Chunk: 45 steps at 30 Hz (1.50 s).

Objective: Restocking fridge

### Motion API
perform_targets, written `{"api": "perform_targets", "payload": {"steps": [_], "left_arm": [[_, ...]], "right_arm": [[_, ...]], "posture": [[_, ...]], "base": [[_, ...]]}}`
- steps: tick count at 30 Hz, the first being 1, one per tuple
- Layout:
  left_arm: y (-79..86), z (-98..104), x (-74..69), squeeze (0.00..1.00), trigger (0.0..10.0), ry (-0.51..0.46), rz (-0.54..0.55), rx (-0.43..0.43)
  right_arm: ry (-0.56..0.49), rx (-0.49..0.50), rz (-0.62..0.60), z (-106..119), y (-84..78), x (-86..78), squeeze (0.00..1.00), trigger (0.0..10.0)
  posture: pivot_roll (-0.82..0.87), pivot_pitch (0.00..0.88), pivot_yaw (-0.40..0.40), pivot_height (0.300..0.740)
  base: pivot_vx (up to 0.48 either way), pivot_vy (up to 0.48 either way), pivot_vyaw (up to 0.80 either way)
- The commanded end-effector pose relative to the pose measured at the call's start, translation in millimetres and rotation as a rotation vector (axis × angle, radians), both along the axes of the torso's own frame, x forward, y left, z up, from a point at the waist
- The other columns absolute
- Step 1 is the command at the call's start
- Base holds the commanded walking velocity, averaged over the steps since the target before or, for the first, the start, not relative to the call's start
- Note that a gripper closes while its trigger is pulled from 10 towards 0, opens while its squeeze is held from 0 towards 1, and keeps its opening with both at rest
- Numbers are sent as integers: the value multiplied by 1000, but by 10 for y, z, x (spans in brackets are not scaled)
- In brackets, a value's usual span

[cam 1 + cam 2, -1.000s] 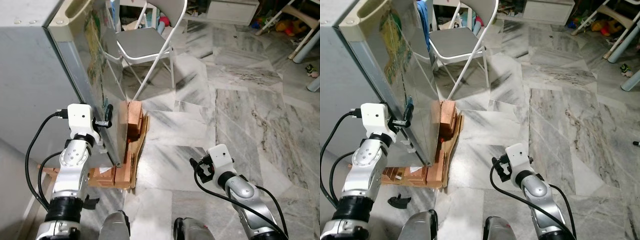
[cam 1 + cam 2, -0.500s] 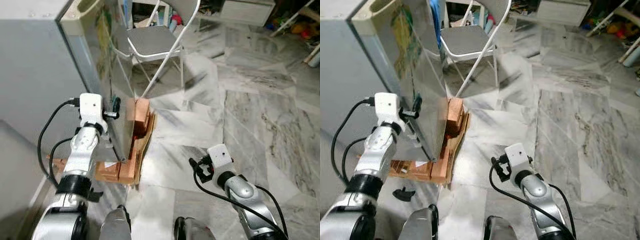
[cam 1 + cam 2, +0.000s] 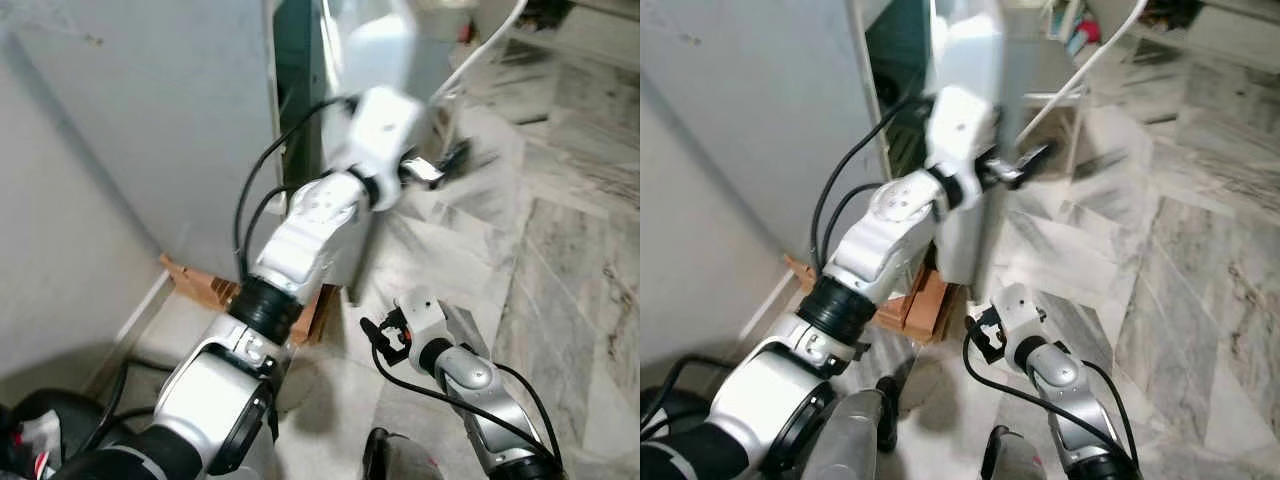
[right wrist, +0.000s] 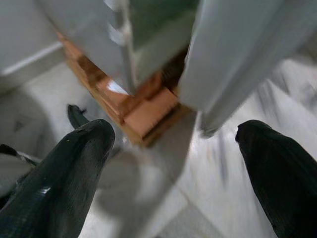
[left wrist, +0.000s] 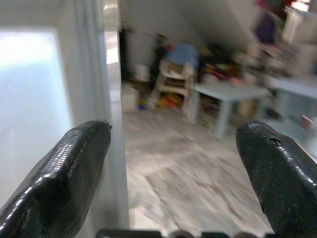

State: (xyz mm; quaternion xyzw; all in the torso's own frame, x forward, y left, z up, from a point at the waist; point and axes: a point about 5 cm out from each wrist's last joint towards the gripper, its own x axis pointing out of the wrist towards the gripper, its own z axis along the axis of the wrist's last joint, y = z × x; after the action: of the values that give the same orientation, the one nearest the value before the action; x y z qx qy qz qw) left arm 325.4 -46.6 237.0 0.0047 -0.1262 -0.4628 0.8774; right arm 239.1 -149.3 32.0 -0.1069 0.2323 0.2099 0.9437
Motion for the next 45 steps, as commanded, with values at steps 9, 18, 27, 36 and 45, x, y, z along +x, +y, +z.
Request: {"api": "perform_targets", "payload": {"steps": [9,18,27,36,45], "left_arm": [[392,-529,35,0,10000,177,205,-32],[1244,-1297,-256,0,10000,294,450,66],[1479,-1611,-566,0,10000,330,560,139],[1826,-1628,-617,0,10000,293,693,218],[1933,-1550,-687,0,10000,260,773,273]], "right_arm": [[47,9,-29,-142,-79,-20,0,10000],[38,12,-36,-161,-120,-28,0,10000],[32,28,-55,-151,-127,-22,0,10000],[-58,9,-79,-27,-147,84,0,10000],[-167,5,-110,192,-142,241,0,10000]], "posture": [[98,150,-5,740],[93,153,-14,740],[78,148,-18,740],[115,143,-12,740],[135,174,-5,740]], "base": [[0,0,0],[0,-270,0],[154,-405,-210],[356,-316,-800],[439,-28,-800]]}}
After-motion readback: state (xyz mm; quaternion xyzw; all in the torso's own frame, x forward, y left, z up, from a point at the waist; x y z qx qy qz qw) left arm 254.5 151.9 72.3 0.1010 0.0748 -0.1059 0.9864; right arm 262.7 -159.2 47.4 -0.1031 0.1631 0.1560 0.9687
